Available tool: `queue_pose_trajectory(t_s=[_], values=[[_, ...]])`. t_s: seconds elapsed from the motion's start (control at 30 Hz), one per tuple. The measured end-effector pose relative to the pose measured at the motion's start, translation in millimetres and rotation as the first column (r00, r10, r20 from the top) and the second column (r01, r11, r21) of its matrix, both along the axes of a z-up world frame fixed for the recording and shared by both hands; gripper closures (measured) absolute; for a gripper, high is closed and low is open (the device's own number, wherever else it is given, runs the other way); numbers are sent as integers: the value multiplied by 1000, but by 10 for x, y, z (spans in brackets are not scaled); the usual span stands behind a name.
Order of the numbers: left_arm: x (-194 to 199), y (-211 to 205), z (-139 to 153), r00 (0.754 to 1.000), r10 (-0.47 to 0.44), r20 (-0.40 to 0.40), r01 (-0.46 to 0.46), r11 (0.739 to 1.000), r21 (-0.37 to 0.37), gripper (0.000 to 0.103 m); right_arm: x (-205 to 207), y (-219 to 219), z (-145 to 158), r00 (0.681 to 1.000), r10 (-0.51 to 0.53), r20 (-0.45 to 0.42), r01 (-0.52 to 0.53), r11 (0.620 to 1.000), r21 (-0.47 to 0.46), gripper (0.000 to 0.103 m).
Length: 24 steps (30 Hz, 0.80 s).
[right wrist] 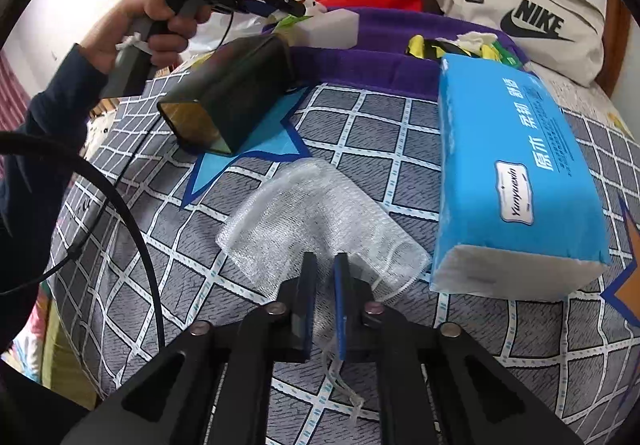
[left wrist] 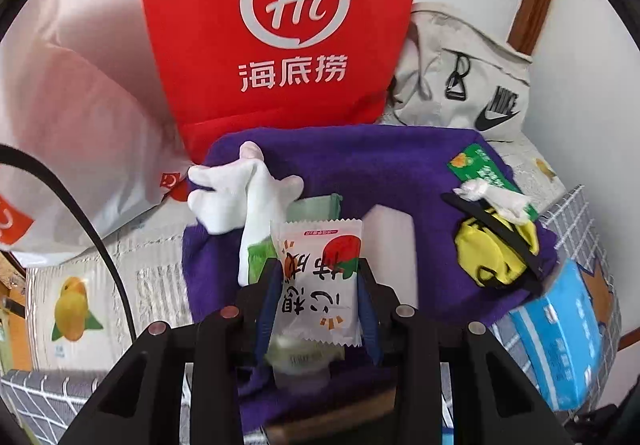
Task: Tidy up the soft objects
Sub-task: 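Carry the packet onto the purple towel and release it while the right tool grasps the white mesh bag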
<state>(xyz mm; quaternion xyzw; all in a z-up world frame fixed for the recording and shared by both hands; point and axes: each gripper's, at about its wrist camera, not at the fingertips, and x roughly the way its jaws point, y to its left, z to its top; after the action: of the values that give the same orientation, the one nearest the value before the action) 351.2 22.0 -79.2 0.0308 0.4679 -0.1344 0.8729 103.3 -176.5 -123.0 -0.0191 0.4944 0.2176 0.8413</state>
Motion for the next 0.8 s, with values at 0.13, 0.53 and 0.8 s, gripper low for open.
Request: queue_pose_trajectory(t_s=[0.13, 0.53, 0.8], values=[[126, -56, -64, 1000, -4, -15, 4, 1000, 21, 65, -20, -12, 55, 1000, 5, 8, -5, 1000, 17, 101], [105, -45, -3, 1000, 8, -17, -8, 1000, 0, 38, -87, -31, 159, 999, 25, 22, -26, 999, 38, 101], [-14, -19, 147, 1000, 26, 17, -27, 999, 47, 34, -165, -83, 240, 999, 20, 37, -23, 998, 57, 101]])
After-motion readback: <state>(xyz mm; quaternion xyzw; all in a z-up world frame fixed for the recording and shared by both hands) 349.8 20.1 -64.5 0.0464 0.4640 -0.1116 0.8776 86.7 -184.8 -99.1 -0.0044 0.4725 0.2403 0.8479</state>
